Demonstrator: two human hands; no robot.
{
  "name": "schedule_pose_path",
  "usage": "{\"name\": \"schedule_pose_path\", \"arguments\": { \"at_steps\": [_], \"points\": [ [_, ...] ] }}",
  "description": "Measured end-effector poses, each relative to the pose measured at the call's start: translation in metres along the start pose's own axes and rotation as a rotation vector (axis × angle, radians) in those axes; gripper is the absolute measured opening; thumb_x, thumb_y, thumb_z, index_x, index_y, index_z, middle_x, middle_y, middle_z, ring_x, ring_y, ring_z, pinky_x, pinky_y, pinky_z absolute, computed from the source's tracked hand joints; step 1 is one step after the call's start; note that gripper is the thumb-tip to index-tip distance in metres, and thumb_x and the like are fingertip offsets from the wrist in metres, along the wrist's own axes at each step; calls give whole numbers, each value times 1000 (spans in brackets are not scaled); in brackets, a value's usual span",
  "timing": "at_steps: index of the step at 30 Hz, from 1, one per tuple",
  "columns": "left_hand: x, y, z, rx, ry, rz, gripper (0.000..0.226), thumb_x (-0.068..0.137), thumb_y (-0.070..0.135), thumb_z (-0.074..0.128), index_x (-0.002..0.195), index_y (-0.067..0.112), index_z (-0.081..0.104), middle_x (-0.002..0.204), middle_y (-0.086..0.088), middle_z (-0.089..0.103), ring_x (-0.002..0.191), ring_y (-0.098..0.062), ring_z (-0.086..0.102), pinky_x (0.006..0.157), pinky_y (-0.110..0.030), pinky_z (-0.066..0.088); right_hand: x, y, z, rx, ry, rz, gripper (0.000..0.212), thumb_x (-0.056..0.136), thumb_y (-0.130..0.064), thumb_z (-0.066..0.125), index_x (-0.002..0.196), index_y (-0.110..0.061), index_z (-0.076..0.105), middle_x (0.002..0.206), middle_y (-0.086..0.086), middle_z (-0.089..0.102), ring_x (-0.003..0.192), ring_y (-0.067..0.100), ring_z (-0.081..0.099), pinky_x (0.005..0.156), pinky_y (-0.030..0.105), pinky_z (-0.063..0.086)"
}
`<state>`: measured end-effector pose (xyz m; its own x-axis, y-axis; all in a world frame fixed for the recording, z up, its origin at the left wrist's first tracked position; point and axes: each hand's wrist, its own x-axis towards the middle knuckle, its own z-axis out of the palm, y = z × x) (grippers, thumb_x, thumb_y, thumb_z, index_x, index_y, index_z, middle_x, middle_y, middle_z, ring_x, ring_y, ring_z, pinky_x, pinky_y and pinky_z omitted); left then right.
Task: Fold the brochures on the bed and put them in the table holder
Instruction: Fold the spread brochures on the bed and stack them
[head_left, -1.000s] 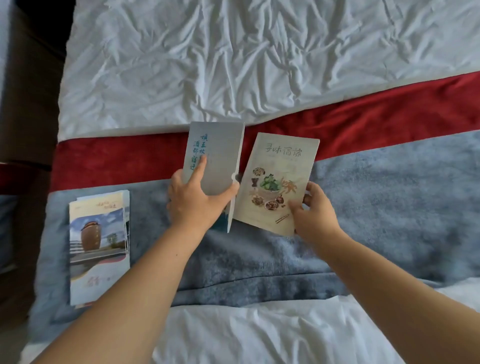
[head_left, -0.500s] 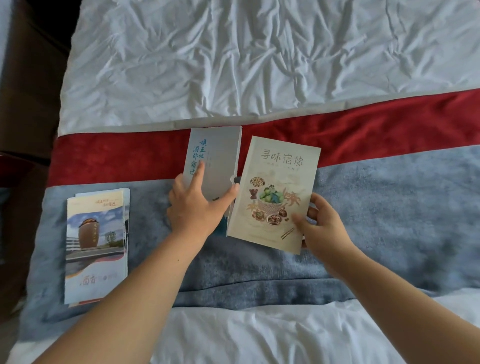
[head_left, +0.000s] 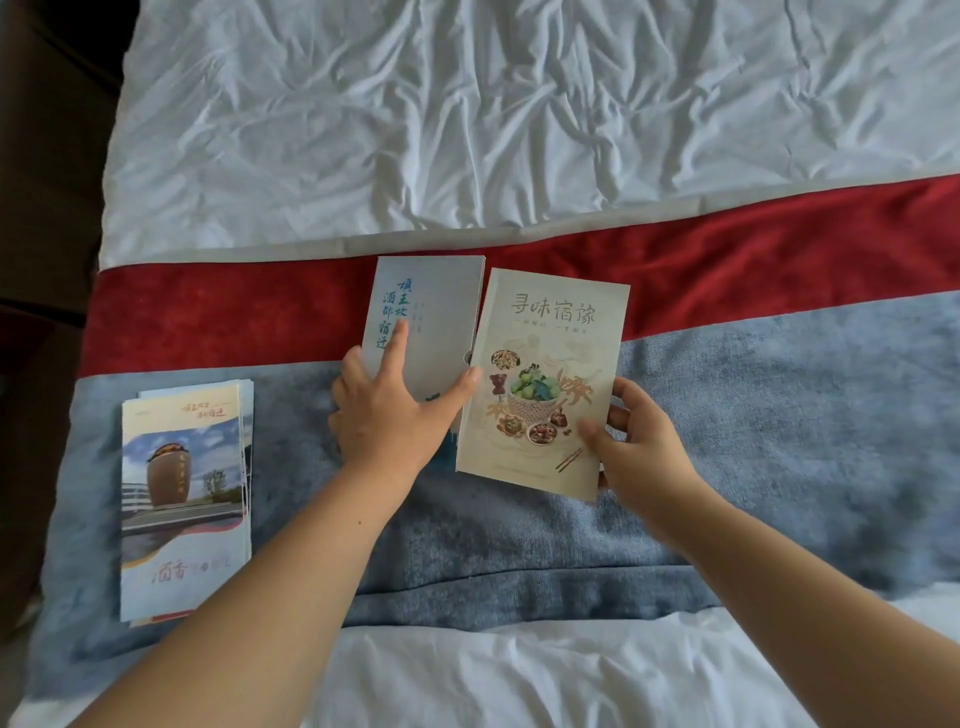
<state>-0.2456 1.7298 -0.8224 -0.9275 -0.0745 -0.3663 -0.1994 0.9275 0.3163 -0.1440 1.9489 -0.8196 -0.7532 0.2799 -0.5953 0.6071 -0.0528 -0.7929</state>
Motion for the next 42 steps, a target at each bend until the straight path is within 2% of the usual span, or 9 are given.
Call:
{"name": "schedule_pose_path", "arguments": {
  "at_steps": [4,7,10,12,14,16,20,35,42],
  "points": [
    [3,1,0,42,41,53,104,67,100,40,156,51,16,160,-12,20,144,-39,27,109,-59,35,3,-1,1,-48,-6,-29,39,101,-12,62,111,-50,63,110,-15,76,97,10,75,82,42,63],
    [4,2,4,67,42,76,103,68,95,48,156,50,16,159,-12,20,142,-39,28,108,-59,36,8,-3,6,-279,4,-83,36,101,-16,62,125,-43,58,112,-14,75,97,10,74,79,35,63],
    [5,3,8,110,33,85,106,68,90,57,156,48,15,157,-13,19,139,-40,30,106,-58,40,13,-2,16,-633,54,-136,63,100,-24,58,157,-28,31,131,0,66,110,24,67,89,42,57],
    [6,3,11,129,16,77,110,66,92,56,157,47,13,158,-14,16,140,-41,29,108,-59,40,9,3,26,-746,57,-155,89,99,-34,59,164,-17,0,153,9,44,135,32,46,107,42,43],
    [8,4,12,135,-12,64,113,65,95,53,157,47,10,162,-15,11,143,-42,25,110,-59,37,3,9,33,-820,47,-225,98,100,-44,56,161,-14,-15,170,7,11,154,25,13,124,38,20],
    [10,4,13,142,-49,54,115,64,97,50,157,47,6,165,-17,5,147,-43,20,115,-60,32,2,15,36,-924,42,-265,97,102,-50,48,160,-11,-19,172,7,-13,158,20,-13,129,35,-1],
    [11,4,15,176,-92,52,116,64,99,43,158,47,1,167,-21,-2,151,-44,13,121,-61,21,4,17,37,-1113,65,-189,91,102,-58,32,161,-8,-17,170,12,-19,154,28,-29,126,42,-16],
    [1,1,22,126,-22,104,102,74,93,43,157,49,3,168,-20,0,154,-39,12,119,-56,30,1,6,78,-1126,-4,-261,77,105,-54,17,163,-7,-4,172,14,-5,155,25,-25,124,43,-21],
    [-9,-14,21,20,29,272,61,96,51,59,153,43,39,168,-17,14,150,-37,25,111,-50,40,14,4,85,-1225,-40,-378,71,107,-48,15,164,-8,4,172,14,3,158,27,-16,126,44,-16]
  ]
}}
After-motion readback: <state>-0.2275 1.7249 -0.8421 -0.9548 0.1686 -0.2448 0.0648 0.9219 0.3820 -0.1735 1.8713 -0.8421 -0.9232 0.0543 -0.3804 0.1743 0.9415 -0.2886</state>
